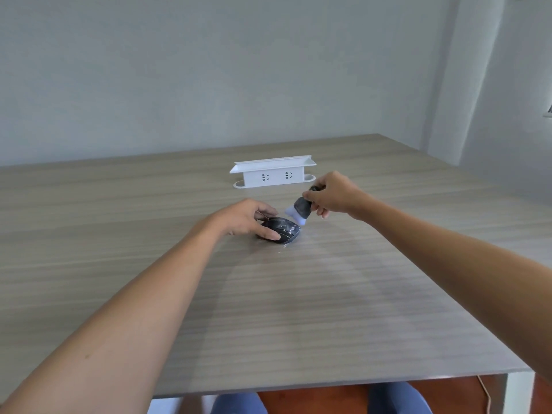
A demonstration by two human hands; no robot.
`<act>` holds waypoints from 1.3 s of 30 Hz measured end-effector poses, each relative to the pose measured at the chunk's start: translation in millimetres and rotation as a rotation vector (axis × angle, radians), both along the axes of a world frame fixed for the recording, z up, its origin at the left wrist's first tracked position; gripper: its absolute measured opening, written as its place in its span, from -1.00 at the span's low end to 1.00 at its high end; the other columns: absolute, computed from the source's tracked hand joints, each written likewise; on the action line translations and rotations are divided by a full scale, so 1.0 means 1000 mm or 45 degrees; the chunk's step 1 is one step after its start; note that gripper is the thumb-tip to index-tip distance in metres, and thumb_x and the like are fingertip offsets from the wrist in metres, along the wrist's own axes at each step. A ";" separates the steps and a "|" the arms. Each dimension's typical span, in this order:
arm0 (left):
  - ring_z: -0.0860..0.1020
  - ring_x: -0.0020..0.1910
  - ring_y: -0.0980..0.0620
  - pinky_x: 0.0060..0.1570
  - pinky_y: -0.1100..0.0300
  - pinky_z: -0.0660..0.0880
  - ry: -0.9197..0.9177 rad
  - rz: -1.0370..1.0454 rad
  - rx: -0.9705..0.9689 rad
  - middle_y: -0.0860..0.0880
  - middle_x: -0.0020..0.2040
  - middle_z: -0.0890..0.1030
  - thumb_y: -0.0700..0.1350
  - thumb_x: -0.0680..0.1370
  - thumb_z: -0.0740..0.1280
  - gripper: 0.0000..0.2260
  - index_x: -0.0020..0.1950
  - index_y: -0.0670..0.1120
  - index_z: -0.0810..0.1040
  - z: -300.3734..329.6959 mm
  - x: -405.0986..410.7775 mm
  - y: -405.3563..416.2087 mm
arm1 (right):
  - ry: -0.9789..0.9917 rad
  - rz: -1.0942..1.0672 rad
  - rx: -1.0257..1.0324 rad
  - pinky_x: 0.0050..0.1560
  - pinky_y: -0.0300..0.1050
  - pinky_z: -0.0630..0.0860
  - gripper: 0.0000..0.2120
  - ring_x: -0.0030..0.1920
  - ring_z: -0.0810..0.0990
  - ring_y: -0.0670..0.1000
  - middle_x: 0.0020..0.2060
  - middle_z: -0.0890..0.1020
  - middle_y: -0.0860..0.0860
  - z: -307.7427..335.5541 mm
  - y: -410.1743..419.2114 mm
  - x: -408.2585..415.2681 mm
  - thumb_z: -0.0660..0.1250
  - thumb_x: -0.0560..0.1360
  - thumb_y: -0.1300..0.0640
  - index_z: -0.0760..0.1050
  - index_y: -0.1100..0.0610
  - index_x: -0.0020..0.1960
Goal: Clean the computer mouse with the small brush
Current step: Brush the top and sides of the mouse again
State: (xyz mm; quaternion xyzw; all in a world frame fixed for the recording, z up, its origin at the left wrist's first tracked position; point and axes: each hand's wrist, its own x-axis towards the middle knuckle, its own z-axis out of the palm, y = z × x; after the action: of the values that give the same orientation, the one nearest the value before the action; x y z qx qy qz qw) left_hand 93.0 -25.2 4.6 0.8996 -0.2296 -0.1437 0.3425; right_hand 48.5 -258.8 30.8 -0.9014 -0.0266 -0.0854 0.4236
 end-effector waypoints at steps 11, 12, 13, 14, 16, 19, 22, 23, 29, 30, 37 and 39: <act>0.68 0.17 0.01 0.36 0.08 0.50 0.050 0.011 -0.002 -0.04 0.11 0.74 -0.13 0.39 0.61 -0.53 0.29 -0.10 0.65 -0.001 -0.016 0.012 | -0.150 -0.089 0.045 -0.56 -0.30 0.45 -0.83 -0.50 0.52 -0.03 -0.37 0.65 0.13 0.018 0.027 -0.009 0.41 0.45 0.23 0.65 0.35 -0.18; 0.68 0.17 -0.02 0.36 0.06 0.50 0.038 0.024 -0.008 -0.05 0.10 0.75 -0.11 0.39 0.62 -0.55 0.26 -0.10 0.66 -0.002 -0.018 0.011 | -0.161 -0.071 0.024 -0.58 -0.30 0.45 -0.84 -0.53 0.50 -0.07 -0.39 0.64 0.11 0.021 0.032 -0.012 0.41 0.44 0.23 0.63 0.32 -0.24; 0.68 0.18 -0.04 0.35 0.07 0.50 0.026 0.038 -0.019 -0.06 0.10 0.75 -0.11 0.39 0.62 -0.57 0.23 -0.10 0.67 -0.003 -0.021 0.010 | -0.170 -0.049 -0.002 -0.59 -0.30 0.45 -0.84 -0.56 0.49 -0.09 -0.41 0.63 0.09 0.023 0.037 -0.014 0.41 0.42 0.23 0.60 0.28 -0.30; 0.68 0.18 -0.04 0.33 0.12 0.51 0.015 0.054 -0.030 -0.07 0.11 0.74 -0.11 0.39 0.61 -0.57 0.23 -0.11 0.67 -0.003 -0.024 0.008 | -0.174 -0.029 -0.028 -0.59 -0.30 0.45 -0.82 -0.55 0.50 -0.09 -0.43 0.63 0.08 0.024 0.042 -0.016 0.41 0.41 0.22 0.57 0.24 -0.36; 0.70 0.10 0.04 0.20 0.25 0.53 -0.017 0.092 -0.052 -0.02 0.08 0.74 -0.11 0.40 0.61 -0.55 0.26 -0.12 0.65 -0.004 -0.029 0.006 | -0.177 -0.007 -0.064 -0.58 -0.28 0.44 -0.77 -0.51 0.52 -0.04 -0.44 0.63 0.08 0.026 0.051 -0.018 0.42 0.39 0.21 0.53 0.20 -0.43; 0.65 -0.19 0.25 0.01 0.32 0.55 -0.063 0.129 -0.048 0.13 -0.11 0.73 -0.04 0.36 0.63 -0.53 0.24 -0.08 0.67 -0.006 -0.033 0.003 | -0.157 0.016 -0.084 -0.61 -0.31 0.40 -0.81 -0.48 0.52 0.02 -0.42 0.64 0.13 0.024 0.058 -0.018 0.42 0.36 0.23 0.57 0.33 -0.37; 0.65 -0.16 0.16 0.15 0.20 0.56 -0.057 0.146 -0.070 0.01 -0.05 0.76 -0.05 0.36 0.63 -0.56 0.20 -0.10 0.70 -0.007 -0.034 0.003 | -0.134 0.012 -0.153 -0.58 -0.28 0.41 -0.80 -0.48 0.49 0.05 -0.40 0.63 0.17 0.021 0.059 -0.017 0.43 0.36 0.24 0.60 0.40 -0.27; 0.65 -0.14 0.13 0.17 0.20 0.55 -0.056 0.143 -0.074 -0.03 -0.02 0.76 -0.06 0.37 0.63 -0.58 0.19 -0.13 0.70 -0.006 -0.035 0.002 | -0.131 0.001 -0.191 -0.52 -0.24 0.42 -0.83 -0.49 0.46 0.05 -0.41 0.60 0.16 0.021 0.057 -0.017 0.43 0.35 0.24 0.59 0.37 -0.30; 0.69 -0.08 0.05 0.25 0.03 0.58 -0.037 0.136 -0.113 -0.08 0.00 0.77 -0.10 0.36 0.64 -0.62 0.14 -0.14 0.72 -0.010 -0.036 0.001 | -0.128 -0.073 -0.339 -0.37 -0.11 0.39 -0.75 -0.43 0.36 0.09 -0.43 0.49 0.14 0.023 0.045 -0.016 0.41 0.34 0.25 0.39 0.22 -0.44; 0.71 -0.05 0.03 0.24 0.05 0.59 -0.036 0.140 -0.118 -0.07 -0.01 0.77 -0.10 0.35 0.64 -0.62 0.14 -0.13 0.73 -0.010 -0.036 0.001 | -0.132 -0.068 -0.338 -0.36 -0.10 0.38 -0.78 -0.41 0.35 0.09 -0.43 0.49 0.14 0.024 0.047 -0.016 0.40 0.33 0.25 0.41 0.23 -0.42; 0.60 -0.19 0.07 0.05 0.13 0.52 -0.087 0.145 -0.090 -0.17 -0.01 0.74 0.16 0.19 0.64 -0.46 0.07 -0.08 0.74 -0.014 -0.033 0.005 | -0.158 0.045 -0.310 -0.38 -0.07 0.48 -0.81 -0.48 0.47 0.10 -0.43 0.59 0.20 0.023 0.065 -0.016 0.38 0.38 0.27 0.57 0.44 -0.26; 0.65 -0.14 0.07 0.17 0.10 0.57 -0.061 0.146 -0.095 -0.10 -0.04 0.77 0.06 0.26 0.65 -0.55 0.08 -0.07 0.74 -0.013 -0.034 0.005 | -0.154 0.009 -0.367 -0.38 -0.10 0.44 -0.80 -0.48 0.40 0.08 -0.46 0.54 0.15 0.022 0.061 -0.012 0.38 0.37 0.27 0.49 0.33 -0.39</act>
State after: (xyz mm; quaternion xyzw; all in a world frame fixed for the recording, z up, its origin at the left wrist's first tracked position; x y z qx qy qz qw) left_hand 58.8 -20.3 -8.3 0.9011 -0.1910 -0.0938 0.3778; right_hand 36.0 -198.1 53.1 -0.9460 -0.0674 -0.1333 0.2877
